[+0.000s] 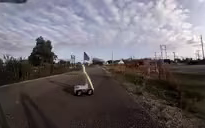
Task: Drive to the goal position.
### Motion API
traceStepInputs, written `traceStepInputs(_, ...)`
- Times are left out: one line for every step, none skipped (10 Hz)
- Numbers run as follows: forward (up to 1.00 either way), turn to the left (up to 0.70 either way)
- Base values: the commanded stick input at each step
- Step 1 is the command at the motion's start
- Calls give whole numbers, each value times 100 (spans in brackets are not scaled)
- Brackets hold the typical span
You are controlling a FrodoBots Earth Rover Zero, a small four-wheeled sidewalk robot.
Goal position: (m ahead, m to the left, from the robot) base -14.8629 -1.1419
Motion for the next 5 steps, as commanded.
traceStepInputs(-50,0)
traceStepInputs(-50,0)
traceStepInputs(-44,0)
traceStepInputs(-36,0)
traceStepInputs(-26,0)
